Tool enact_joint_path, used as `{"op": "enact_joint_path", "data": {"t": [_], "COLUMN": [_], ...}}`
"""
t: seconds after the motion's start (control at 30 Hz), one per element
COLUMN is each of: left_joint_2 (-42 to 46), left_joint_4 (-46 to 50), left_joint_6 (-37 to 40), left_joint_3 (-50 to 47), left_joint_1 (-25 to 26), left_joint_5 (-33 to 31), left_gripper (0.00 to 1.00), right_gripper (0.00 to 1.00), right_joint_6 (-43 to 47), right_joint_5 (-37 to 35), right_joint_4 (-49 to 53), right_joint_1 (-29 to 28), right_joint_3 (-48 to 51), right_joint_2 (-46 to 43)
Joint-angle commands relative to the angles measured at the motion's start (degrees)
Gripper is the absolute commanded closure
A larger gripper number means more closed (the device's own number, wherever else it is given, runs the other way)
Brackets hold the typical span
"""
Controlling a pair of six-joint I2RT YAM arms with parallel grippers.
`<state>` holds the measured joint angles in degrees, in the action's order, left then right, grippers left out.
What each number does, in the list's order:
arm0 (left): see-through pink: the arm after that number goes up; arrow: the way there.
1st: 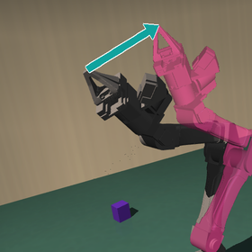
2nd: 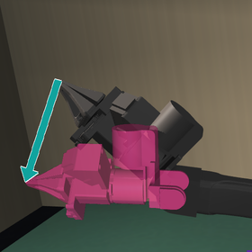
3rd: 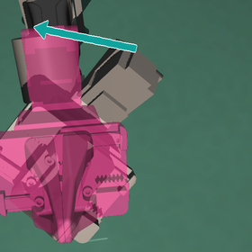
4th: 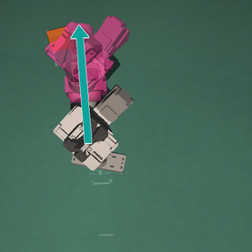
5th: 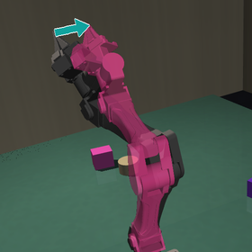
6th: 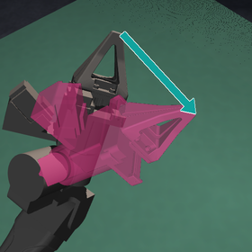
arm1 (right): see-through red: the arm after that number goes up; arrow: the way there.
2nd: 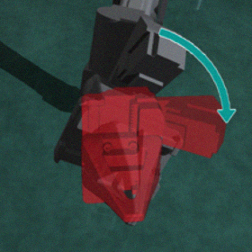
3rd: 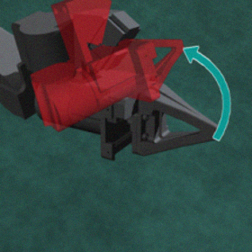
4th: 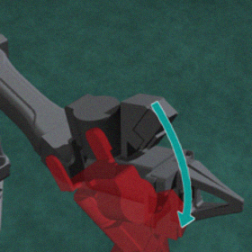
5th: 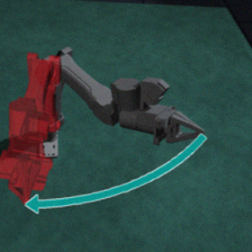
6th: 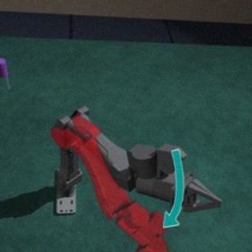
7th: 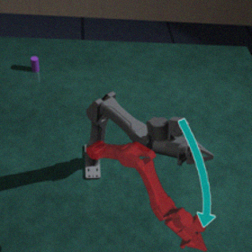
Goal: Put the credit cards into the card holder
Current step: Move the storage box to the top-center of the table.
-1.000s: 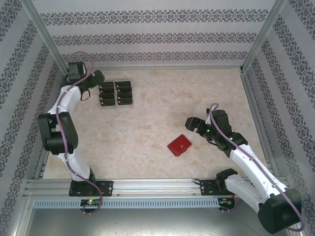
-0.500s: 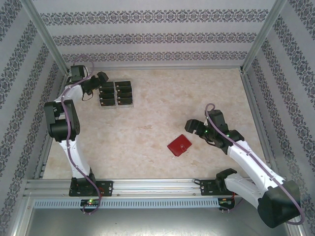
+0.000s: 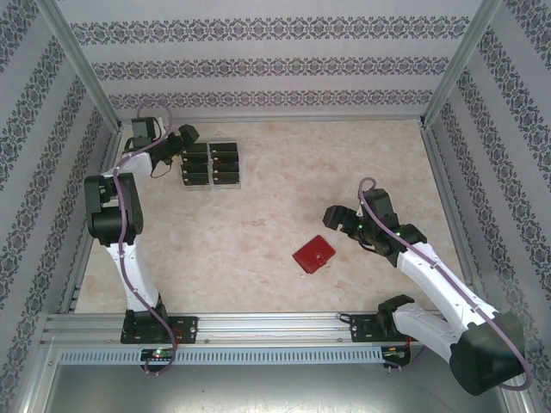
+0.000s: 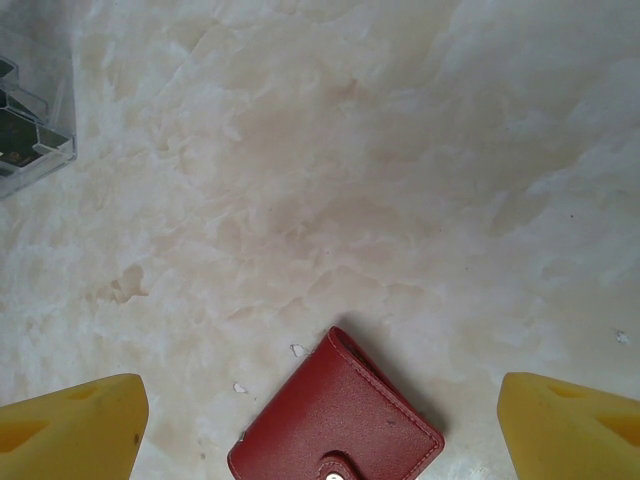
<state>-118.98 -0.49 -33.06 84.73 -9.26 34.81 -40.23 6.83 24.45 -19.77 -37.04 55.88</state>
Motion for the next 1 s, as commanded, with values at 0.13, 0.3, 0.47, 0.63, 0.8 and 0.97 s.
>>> {"op": "enact_joint_path", "data": {"t": [0.13,0.3,0.47,0.63,0.8,0.97], "left_joint_2": [5.1,6.1,3.9,0.9,-1.3,3.6], "left_joint_4": [-7.6,-11.6,-11.8,-15.7,-18.9,-16.4], "left_joint_6": [-4.5,-7.5,-8.8,-12.6,-15.6,-15.1], "left_joint_3": [-5.8,-7.2,-3.6,-1.8,-0.2,-3.3], "left_joint_1": [4.8,9.6,15.3,20.8,25.5,25.0], "left_joint_5": [3.1,1.7,0.2,-1.1,-2.6,-7.4], "left_gripper": [0.0,0.0,0.0,0.0,0.0,0.0], "right_gripper": [0.1,0.09,0.09,0.09,0.09,0.17], "right_joint_6": [-0.2,-0.7,-1.1,-1.5,-0.9,0.2], "right_joint_5": [-2.1,-2.3,-2.9,-3.8,-5.1,-7.6], "right_joint_4": [0.4,-0.1,-0.2,-0.2,1.6,7.9], "right_joint_1": [-0.6,-0.6,-0.6,-0.6,-0.6,-1.8], "right_joint_3": [-2.0,-1.5,-0.2,1.3,1.6,-0.7], "right_joint_2": [0.3,0.5,-0.1,-0.6,0.3,3.3]}}
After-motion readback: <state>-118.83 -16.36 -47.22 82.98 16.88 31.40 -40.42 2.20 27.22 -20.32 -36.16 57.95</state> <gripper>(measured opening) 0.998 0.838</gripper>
